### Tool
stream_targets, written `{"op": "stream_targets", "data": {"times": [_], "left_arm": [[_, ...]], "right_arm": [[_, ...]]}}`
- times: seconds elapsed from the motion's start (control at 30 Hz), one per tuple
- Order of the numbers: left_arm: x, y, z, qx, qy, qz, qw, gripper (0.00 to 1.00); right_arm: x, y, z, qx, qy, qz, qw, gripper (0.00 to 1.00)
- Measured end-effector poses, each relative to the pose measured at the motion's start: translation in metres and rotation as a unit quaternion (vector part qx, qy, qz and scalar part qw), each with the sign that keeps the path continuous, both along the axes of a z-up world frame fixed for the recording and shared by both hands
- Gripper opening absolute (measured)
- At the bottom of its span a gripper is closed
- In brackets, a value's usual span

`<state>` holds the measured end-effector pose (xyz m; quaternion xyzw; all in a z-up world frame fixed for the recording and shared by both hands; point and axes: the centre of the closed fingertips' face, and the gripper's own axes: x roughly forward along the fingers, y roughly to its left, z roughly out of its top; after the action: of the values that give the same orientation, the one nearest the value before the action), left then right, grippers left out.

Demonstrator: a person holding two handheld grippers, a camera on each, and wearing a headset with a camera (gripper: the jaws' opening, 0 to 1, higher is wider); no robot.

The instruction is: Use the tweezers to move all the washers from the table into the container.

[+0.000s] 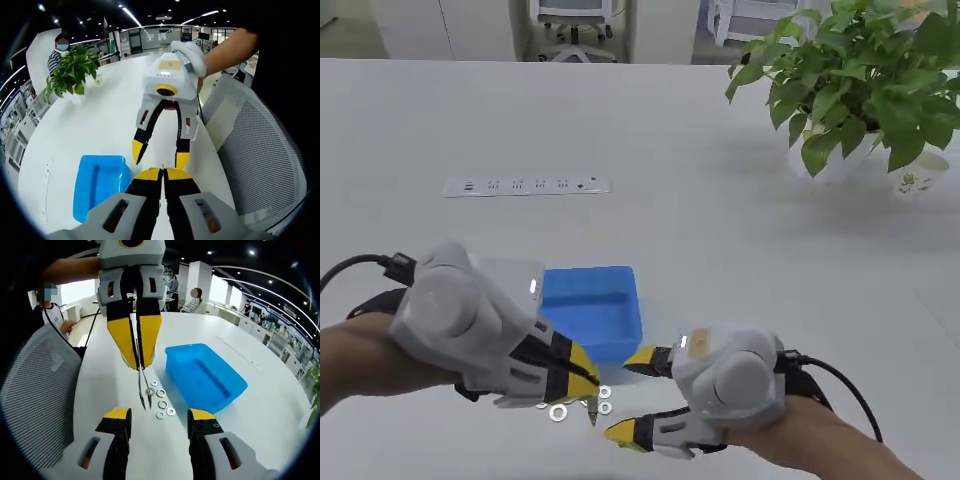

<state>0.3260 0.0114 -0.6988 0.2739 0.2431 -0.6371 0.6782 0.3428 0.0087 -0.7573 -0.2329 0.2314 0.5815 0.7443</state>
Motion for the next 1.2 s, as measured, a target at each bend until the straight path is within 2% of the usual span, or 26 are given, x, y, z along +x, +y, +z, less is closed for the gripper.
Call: {"op": "stream_targets", "data": {"times": [0.5,0.7,0.77,0.9,0.93,1.0,1.2], "left_arm": [[0.013,-0.005,0.0,-0.014,-0.001,0.003,0.9999,0.05],[0.015,-0.007,-0.005,-0.011,0.001,0.0,0.9999,0.05],[0.015,-0.008,-0.005,-0.017,0.002,0.0,0.9999,0.05],[0.014,-0.006,-0.012,-0.004,0.002,-0.005,1.0,0.05],[0.014,-0.01,-0.009,-0.019,0.004,-0.006,0.9998,0.05],[0.017,-0.008,-0.01,-0.019,0.003,-0.001,0.9998,0.05],[0.014,-0.007,-0.009,-0.021,0.008,-0.01,0.9997,0.05]], "right_arm": [[0.003,-0.018,0.0,0.01,0.007,-0.052,0.9986,0.56],[0.002,-0.024,-0.001,0.01,0.009,-0.059,0.9981,0.57],[0.002,-0.025,-0.001,0.011,0.01,-0.062,0.998,0.57],[0.001,-0.027,-0.002,0.011,0.012,-0.066,0.9977,0.56],[0.001,-0.027,-0.002,0.01,0.012,-0.067,0.9977,0.56],[0.001,-0.028,-0.001,0.011,0.009,-0.067,0.9976,0.56],[0.002,-0.028,0.001,0.013,0.007,-0.069,0.9975,0.56]]}}
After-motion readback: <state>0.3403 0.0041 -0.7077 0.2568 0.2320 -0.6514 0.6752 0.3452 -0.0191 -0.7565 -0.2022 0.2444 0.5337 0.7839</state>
